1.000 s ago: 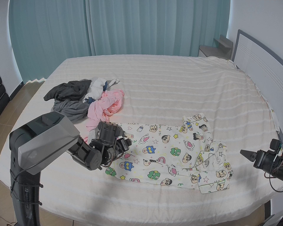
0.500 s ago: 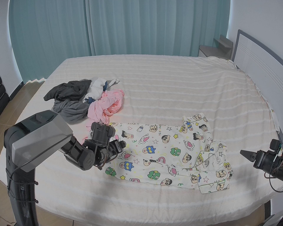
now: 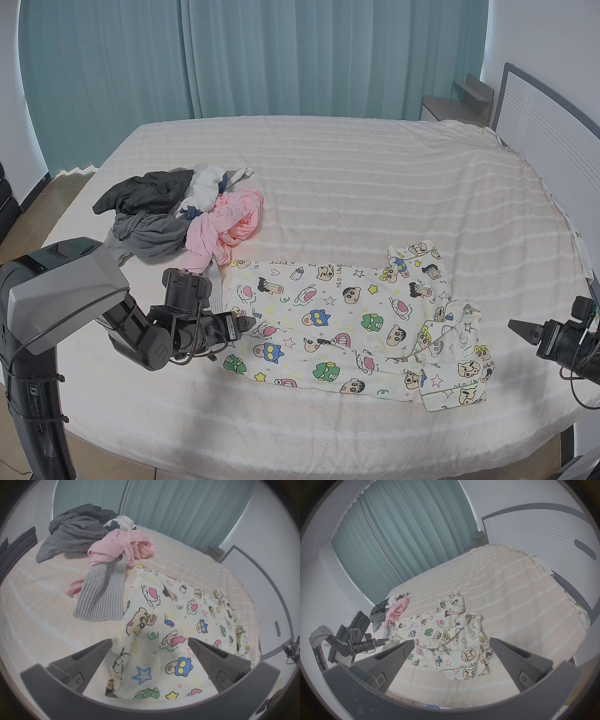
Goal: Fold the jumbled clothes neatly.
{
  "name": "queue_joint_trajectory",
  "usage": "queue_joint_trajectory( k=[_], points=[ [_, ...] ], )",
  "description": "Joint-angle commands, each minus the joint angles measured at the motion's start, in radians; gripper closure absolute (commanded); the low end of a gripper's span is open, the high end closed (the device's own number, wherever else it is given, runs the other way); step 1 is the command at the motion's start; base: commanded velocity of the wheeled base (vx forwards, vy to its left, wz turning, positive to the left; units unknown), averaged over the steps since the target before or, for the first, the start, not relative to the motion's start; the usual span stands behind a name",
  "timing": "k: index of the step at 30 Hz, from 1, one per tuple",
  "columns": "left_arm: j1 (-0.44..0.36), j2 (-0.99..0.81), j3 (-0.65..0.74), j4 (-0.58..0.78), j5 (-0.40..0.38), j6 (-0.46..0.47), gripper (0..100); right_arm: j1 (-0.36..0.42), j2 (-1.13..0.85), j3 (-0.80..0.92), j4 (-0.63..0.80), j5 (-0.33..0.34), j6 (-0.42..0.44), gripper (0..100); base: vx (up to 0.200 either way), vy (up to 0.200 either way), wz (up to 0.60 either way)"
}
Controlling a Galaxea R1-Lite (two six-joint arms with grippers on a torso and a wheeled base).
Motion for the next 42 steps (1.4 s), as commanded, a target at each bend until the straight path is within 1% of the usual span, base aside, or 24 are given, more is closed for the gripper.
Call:
queue_joint_trajectory(
  k=[1, 3, 6, 11, 20, 21, 26, 33, 40, 42],
  points=[
    [0.007, -0.003, 0.018, -0.015, -0.029, 0.002, 0, 0.003, 0.001, 0.004, 0.000, 0.000, -0.001, 0, 0.000, 0.000, 0.00],
    [0.007, 0.001, 0.030, -0.017, -0.064, 0.011, 0, 0.003, 0.001, 0.003, 0.000, 0.000, -0.001, 0, 0.000, 0.000, 0.00],
    [0.007, 0.004, 0.032, -0.017, -0.084, 0.028, 0, 0.003, 0.001, 0.004, 0.000, 0.000, -0.001, 0, 0.000, 0.000, 0.00],
    [0.006, 0.031, 0.033, -0.017, -0.090, 0.073, 0, 0.003, 0.001, 0.004, 0.000, 0.011, -0.001, 0, 0.000, 0.000, 0.00],
    [0.003, 0.031, 0.069, -0.021, -0.116, 0.077, 0, 0.003, 0.003, 0.006, 0.000, 0.012, -0.001, 0, 0.000, 0.000, 0.00],
    [0.003, 0.031, 0.070, -0.023, -0.116, 0.077, 100, 0.003, 0.003, 0.006, 0.000, 0.012, -0.001, 0, 0.000, 0.000, 0.00],
    [0.006, 0.031, 0.092, -0.047, -0.115, 0.076, 100, 0.003, 0.001, 0.006, 0.000, 0.012, -0.001, 0, 0.000, 0.000, 0.00],
    [0.007, 0.024, 0.128, -0.049, -0.113, 0.079, 100, 0.003, 0.001, 0.006, 0.000, 0.012, 0.000, 0, 0.000, 0.000, 0.00],
    [0.006, 0.021, 0.233, -0.171, -0.110, 0.077, 100, 0.002, 0.003, 0.006, 0.001, 0.014, 0.000, 0, 0.000, 0.000, 0.00],
    [0.006, 0.021, 0.248, -0.187, -0.110, 0.077, 100, 0.002, 0.003, 0.006, 0.003, 0.012, 0.000, 0, 0.000, 0.000, 0.00]
  ],
)
